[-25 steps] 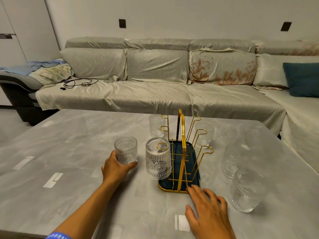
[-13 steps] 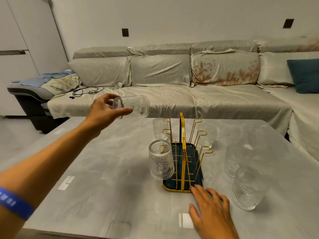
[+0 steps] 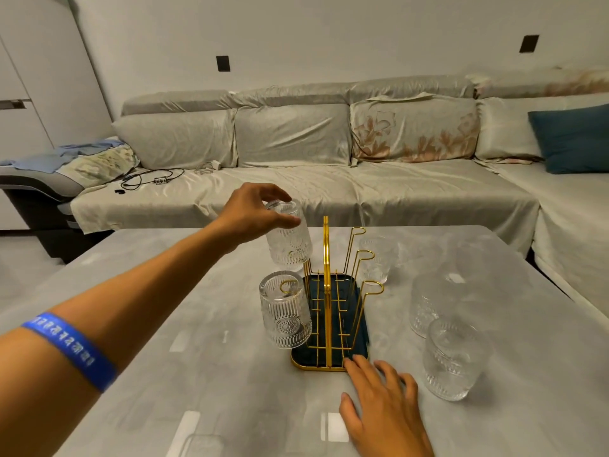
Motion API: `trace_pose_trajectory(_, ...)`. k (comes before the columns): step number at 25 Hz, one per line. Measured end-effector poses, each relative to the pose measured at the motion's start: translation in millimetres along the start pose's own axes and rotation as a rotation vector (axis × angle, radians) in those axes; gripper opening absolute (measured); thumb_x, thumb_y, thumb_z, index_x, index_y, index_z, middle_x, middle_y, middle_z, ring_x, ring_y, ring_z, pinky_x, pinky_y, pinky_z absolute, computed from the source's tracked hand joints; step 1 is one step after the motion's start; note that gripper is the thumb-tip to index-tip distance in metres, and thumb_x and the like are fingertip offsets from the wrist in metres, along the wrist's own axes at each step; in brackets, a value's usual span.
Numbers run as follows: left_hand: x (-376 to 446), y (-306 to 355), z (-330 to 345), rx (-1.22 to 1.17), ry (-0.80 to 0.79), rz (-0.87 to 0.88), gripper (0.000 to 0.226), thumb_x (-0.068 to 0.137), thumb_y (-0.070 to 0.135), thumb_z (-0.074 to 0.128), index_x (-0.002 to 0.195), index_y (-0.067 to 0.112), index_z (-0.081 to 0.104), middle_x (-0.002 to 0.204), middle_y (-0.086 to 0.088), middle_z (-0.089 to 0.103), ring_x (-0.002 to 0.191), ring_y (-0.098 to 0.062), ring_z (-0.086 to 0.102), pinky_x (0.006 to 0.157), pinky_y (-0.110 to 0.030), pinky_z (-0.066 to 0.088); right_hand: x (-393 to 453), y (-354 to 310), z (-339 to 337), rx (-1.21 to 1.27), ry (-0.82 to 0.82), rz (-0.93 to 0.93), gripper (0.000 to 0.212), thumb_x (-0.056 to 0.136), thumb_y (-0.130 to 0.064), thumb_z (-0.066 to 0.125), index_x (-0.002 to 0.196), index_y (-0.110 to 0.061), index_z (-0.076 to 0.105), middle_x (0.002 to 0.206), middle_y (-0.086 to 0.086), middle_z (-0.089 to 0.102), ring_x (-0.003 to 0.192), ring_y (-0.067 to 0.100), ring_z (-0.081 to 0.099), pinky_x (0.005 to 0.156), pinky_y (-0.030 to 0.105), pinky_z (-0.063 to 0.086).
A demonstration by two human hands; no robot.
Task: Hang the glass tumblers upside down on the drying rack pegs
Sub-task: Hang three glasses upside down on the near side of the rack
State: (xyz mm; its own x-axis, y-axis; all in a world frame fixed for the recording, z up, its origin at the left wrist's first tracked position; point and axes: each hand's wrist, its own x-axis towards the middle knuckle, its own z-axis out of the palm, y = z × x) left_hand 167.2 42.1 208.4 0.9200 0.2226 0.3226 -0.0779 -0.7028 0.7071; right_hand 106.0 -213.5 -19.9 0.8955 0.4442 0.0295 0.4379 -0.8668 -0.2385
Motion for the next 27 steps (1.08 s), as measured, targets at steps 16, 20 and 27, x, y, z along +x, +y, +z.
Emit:
trace_pose_trajectory(16, -3, -16, 41, 0.185, -0.155, -0.086, 0.041, 0.063, 0.013, 0.086, 0.100, 0.015, 0.069, 0.126, -0.012, 0.062, 0.116, -0.028, 0.056, 0.084, -0.033, 0.043, 1, 1, 0, 0.002, 0.010, -0.021, 0.064, 0.085, -0.059, 0.021, 0.146, -0.042, 0.012, 0.158, -0.017, 0.010, 0.142, 0.016, 0.009, 0.111, 0.047, 0.007)
trace_pose_trajectory(20, -3, -16, 45, 0.250, -0.192, -0.100, 0.043, 0.063, 0.014, 0.087, 0.103, 0.015, 0.069, 0.127, -0.011, 0.062, 0.114, -0.028, 0.057, 0.083, -0.034, 0.043, 0, 0, 0, 0.024, 0.019, -0.013, 0.064, 0.084, -0.059, 0.021, 0.146, -0.043, 0.012, 0.158, -0.017, 0.010, 0.142, 0.015, 0.009, 0.111, 0.048, 0.007)
trace_pose_trajectory(27, -3, -21, 41, 0.254, -0.295, -0.112, 0.039, 0.069, 0.021, 0.084, 0.105, 0.018, 0.070, 0.125, -0.006, 0.063, 0.112, -0.024, 0.057, 0.087, -0.036, 0.045, -1, -3, -4, -0.017, -0.009, -0.025, 0.064, 0.085, -0.059, 0.022, 0.146, -0.043, 0.011, 0.158, -0.017, 0.009, 0.142, 0.015, 0.008, 0.111, 0.048, 0.007)
